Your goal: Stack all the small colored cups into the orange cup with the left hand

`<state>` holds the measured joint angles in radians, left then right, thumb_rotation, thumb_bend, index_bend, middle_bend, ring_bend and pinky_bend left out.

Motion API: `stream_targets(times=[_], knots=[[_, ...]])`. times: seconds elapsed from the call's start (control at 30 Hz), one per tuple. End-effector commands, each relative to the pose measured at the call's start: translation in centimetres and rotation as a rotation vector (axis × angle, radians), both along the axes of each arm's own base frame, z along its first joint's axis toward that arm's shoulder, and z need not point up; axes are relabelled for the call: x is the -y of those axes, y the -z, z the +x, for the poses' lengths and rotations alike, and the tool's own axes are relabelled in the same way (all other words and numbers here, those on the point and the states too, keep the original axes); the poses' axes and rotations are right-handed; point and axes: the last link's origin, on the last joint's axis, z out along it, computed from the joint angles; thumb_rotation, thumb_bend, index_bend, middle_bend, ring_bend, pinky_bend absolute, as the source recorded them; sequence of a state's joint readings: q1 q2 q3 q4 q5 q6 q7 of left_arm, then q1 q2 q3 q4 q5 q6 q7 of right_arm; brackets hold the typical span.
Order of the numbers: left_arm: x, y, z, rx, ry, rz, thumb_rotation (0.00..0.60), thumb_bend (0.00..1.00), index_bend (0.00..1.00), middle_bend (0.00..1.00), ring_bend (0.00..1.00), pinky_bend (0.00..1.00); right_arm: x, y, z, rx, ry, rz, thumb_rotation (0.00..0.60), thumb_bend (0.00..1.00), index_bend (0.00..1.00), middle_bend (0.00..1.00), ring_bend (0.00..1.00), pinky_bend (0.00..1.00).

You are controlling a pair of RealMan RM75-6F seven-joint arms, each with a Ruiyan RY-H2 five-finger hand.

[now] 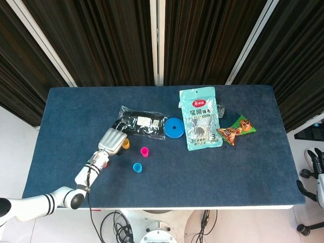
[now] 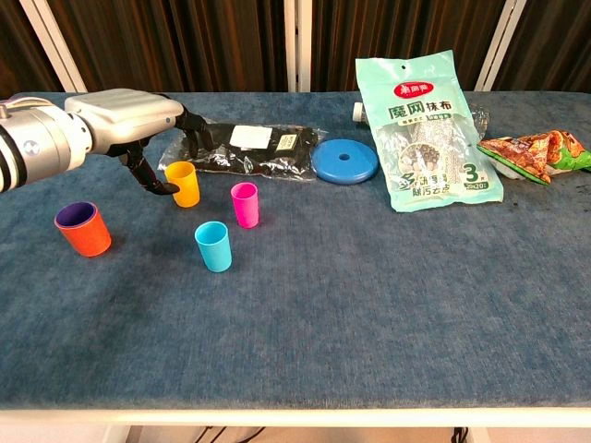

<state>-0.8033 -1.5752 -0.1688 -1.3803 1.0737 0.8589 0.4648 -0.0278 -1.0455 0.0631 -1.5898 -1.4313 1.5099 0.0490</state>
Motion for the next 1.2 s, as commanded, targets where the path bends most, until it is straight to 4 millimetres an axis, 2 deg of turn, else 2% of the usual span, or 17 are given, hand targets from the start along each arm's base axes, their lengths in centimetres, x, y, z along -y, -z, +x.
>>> stream_targets(times=[0.03,0.3,0.8,0.87,1.03,1.2], knots=[[0.0,0.2,-0.1,-0.001,-0.010,-0.005,0.600,0.25,0.30,0.32,0.09,0.04,0.0,0.0,0.0,0.000,0.001,0.002,0.600,0.24,0.00,0.00,0.00,0.00],[-0.1,0.6,-0.7,-0.019,-0.024,0.003,0.600,0.26,0.38,0.38,0.12,0.04,-0.1,0.1,-0.2,0.002,0.012,0.011,0.600,0.24,0.00,0.00,0.00,0.00],[-0.3,0.3,-0.5,0.003,-0.013,0.040,0.600,0.31,0.44,0.49,0.19,0.06,0.0,0.3,-0.4,0.010,0.022,0.033,0.600,0.24,0.00,0.00,0.00,0.00],[-0.3,-0.2,-0.3,0.020,-0.015,0.049,0.600,0.31,0.45,0.49,0.19,0.06,0.0,0.3,-0.4,0.009,0.022,0.033,0.600,0.24,0.00,0.00,0.00,0.00],[0.2,-2.9,0.1,0.072,-0.019,0.090,0.600,0.31,0.45,0.51,0.19,0.06,0.2,0.1,-0.3,0.008,0.017,0.027,0.600,0.24,0.00,0.00,0.00,0.00],[2.5,-6.1,-0.8,0.062,-0.031,0.104,0.600,0.31,0.48,0.53,0.19,0.06,0.3,-0.2,-0.3,0.012,0.011,0.019,0.600,0.24,0.00,0.00,0.00,0.00]])
